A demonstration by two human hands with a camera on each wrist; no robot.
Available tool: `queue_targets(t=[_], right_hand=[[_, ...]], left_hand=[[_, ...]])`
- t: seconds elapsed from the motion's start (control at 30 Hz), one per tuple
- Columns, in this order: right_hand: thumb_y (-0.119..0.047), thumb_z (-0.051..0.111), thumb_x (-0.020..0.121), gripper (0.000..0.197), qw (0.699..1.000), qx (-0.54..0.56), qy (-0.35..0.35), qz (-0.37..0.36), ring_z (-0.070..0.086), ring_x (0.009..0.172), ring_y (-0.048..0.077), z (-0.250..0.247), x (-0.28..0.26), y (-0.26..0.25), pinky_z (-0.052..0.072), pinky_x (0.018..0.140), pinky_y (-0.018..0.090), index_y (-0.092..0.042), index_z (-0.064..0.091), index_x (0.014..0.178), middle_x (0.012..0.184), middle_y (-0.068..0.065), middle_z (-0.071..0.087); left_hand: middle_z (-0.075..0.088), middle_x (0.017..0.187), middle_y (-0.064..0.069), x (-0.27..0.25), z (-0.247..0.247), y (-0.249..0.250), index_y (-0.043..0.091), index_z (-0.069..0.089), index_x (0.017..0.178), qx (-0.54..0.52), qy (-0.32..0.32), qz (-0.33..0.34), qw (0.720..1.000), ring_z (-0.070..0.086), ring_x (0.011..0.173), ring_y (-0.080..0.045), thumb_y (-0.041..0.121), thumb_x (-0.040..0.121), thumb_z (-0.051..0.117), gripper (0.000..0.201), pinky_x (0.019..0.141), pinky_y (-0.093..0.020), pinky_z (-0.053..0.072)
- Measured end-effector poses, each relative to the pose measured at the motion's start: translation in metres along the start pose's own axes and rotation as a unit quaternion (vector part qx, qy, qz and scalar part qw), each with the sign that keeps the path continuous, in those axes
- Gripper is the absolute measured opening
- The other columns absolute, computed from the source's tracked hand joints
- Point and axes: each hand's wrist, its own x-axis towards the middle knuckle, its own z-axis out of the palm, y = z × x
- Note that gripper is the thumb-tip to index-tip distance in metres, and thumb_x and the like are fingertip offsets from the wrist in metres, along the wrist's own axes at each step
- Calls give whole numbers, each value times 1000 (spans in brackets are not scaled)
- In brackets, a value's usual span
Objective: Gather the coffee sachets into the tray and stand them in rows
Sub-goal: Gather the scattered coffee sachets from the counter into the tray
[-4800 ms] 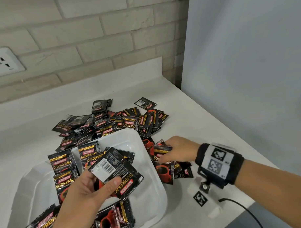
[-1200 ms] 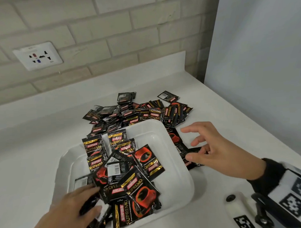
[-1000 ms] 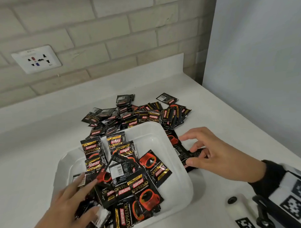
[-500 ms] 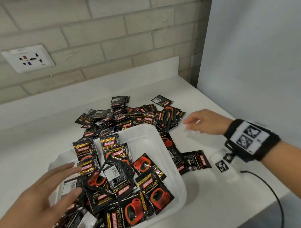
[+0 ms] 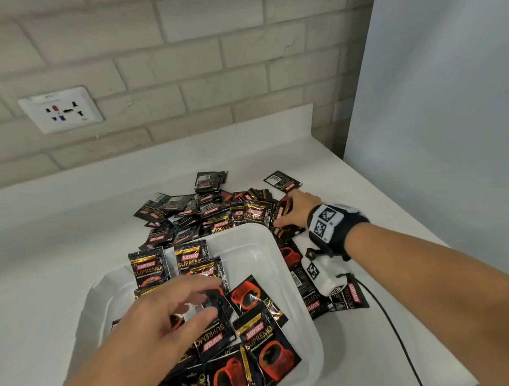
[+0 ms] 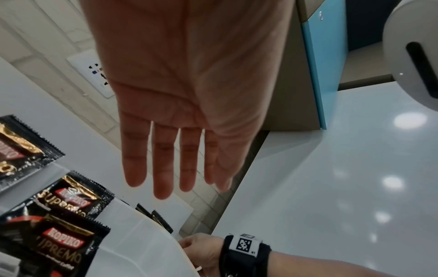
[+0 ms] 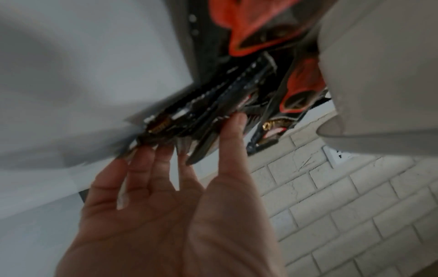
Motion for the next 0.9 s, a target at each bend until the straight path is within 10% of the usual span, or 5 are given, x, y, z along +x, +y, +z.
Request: queue_targets(t=[0.17,0.23,0.33,0.63,0.9], right_hand=[[-16,81,67,64,977,205,-49,25,59,108,27,-4,5,7,46,95,39,-5,53,123,120,11,61],[-9,78,70,41,960,271,-54,37,64,88,28,-10,3,10,54,76,35,-4,60,106,99,12,66],[-4,74,73,20,945,316,-67,56,57,68,23,-18,-5,22,46,52,26,-6,62,89,81,10,63],[0,68,76,20,855,518,24,27,56,70,17,-41,-47,56,38,52,24,-14,56,84,86,10,63],[0,71,74,25,907,353,-108,-203,57,53,2,-45,-105,5,41,43,17,-19,59,84,65,-7,63]], left_hand=[[68,85,24,15,4,5,51,65,93,-36,25,-32,999,63,79,8,34,78,63,23,66,-10,47],[70,82,14,21,7,8,46,66,91,-62,35,-36,997,62,64,4,24,80,66,25,57,-10,45],[70,89,14,31,11,12,50,64,95,-89,30,-40,995,66,77,-6,36,74,62,25,69,-18,52],[67,108,9,63,25,22,32,59,106,-195,36,-66,978,65,92,-15,12,84,63,30,80,-26,55],[60,112,7,91,37,52,24,49,119,-221,12,-78,972,63,99,-12,44,62,67,63,86,-30,52]])
